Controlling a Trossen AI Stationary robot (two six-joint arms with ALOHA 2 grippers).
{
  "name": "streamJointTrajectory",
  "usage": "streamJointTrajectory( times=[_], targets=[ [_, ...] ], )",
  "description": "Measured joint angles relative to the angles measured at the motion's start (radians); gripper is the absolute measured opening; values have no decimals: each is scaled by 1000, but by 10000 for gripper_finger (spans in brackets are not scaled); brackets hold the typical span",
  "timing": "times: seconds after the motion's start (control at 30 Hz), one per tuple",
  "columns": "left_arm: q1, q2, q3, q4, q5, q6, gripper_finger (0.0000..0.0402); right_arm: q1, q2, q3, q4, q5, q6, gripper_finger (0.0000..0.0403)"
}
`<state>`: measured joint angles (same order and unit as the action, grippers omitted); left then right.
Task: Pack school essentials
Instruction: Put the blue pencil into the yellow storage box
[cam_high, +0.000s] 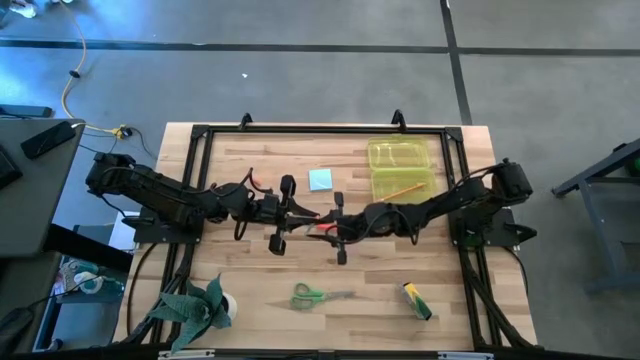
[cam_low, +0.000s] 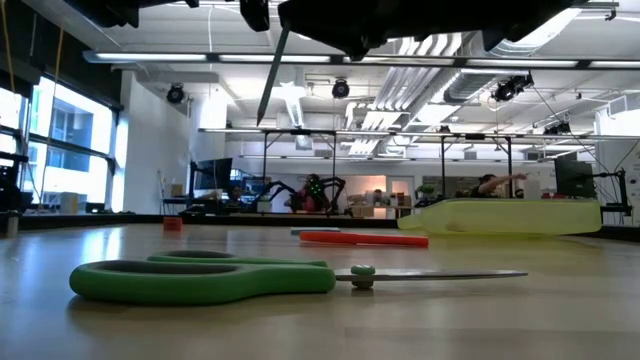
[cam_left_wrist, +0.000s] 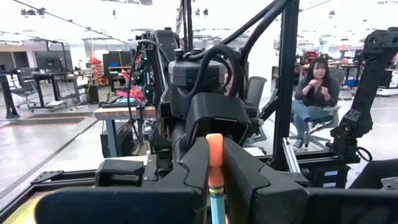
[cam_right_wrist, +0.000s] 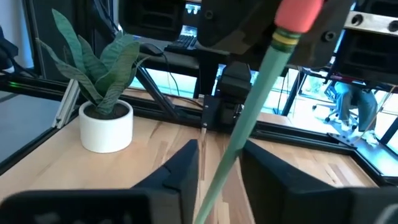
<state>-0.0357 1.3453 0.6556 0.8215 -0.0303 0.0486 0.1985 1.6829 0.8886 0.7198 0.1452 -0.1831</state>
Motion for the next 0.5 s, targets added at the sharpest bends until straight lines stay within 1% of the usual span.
streamJointTrajectory(
  times=[0.3,0.37,0.5],
  targets=[
    [-1,0,0,-1,5,0,21,-4,0,0,-2,4,5,16],
    [-1,0,0,-2,7,-1,21,-3,0,0,-2,9,7,8],
    [-1,0,0,-5,-6,-28,27,-5,0,0,-5,8,23,13]
  ],
)
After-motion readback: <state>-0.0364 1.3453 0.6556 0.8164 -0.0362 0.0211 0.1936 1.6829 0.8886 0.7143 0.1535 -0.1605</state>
